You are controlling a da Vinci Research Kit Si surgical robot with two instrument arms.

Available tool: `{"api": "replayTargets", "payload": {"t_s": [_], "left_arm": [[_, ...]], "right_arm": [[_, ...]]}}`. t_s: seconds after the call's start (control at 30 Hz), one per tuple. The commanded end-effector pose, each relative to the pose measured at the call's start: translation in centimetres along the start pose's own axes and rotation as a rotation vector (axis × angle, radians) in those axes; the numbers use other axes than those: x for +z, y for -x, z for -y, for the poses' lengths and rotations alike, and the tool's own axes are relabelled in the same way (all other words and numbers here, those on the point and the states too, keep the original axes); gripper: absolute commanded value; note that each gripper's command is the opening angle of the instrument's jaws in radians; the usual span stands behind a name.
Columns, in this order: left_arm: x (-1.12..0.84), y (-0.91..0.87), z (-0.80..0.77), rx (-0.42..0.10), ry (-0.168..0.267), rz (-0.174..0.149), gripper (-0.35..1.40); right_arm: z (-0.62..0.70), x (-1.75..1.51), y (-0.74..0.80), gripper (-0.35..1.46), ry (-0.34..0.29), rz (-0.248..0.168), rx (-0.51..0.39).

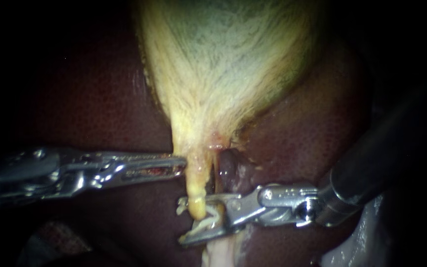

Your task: Clipping third clip left tube

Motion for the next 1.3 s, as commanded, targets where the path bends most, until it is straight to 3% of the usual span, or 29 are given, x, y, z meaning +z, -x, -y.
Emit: {"api": "replayTargets", "payload": {"t_s": [0.03, 0.27, 0.5, 0.67, 0.73, 0.77, 0.83, 1.0, 1.3], "left_arm": [[0.00, 0.00, 0.00, 0.000, 0.000, 0.000, -0.33], [0.02, 0.00, 0.00, 0.000, 0.001, 0.000, -0.33], [0.02, 0.00, 0.00, 0.000, 0.001, 0.000, -0.33], [0.02, 0.00, 0.00, 0.000, 0.001, 0.000, -0.33], [0.02, 0.01, 0.00, 0.000, 0.001, 0.000, -0.33], [0.02, 0.01, 0.00, 0.000, 0.001, 0.000, -0.33], [0.03, 0.01, 0.00, -0.001, 0.001, 0.000, -0.33], [0.03, 0.01, -0.01, 0.000, 0.001, 0.000, -0.33], [0.04, 0.01, -0.01, 0.000, 0.001, 0.000, -0.33]], "right_arm": [[-0.02, -0.04, -0.05, 0.53, 0.003, -0.009, 0.004], [-0.08, -0.20, -0.33, 0.51, 0.029, -0.066, 0.023], [-0.11, -0.30, -0.51, 0.49, 0.040, -0.094, 0.032], [-0.10, -0.29, -0.48, 0.44, 0.039, -0.096, 0.030], [-0.10, -0.30, -0.45, 0.32, 0.038, -0.095, 0.028], [-0.09, -0.31, -0.43, 0.16, 0.037, -0.095, 0.027], [-0.07, -0.37, -0.36, -0.33, 0.038, -0.091, 0.024], [-0.10, -0.46, -0.30, -0.35, 0.080, -0.034, 0.022], [-0.11, -0.44, -0.24, -0.35, 0.085, -0.033, 0.020]]}}
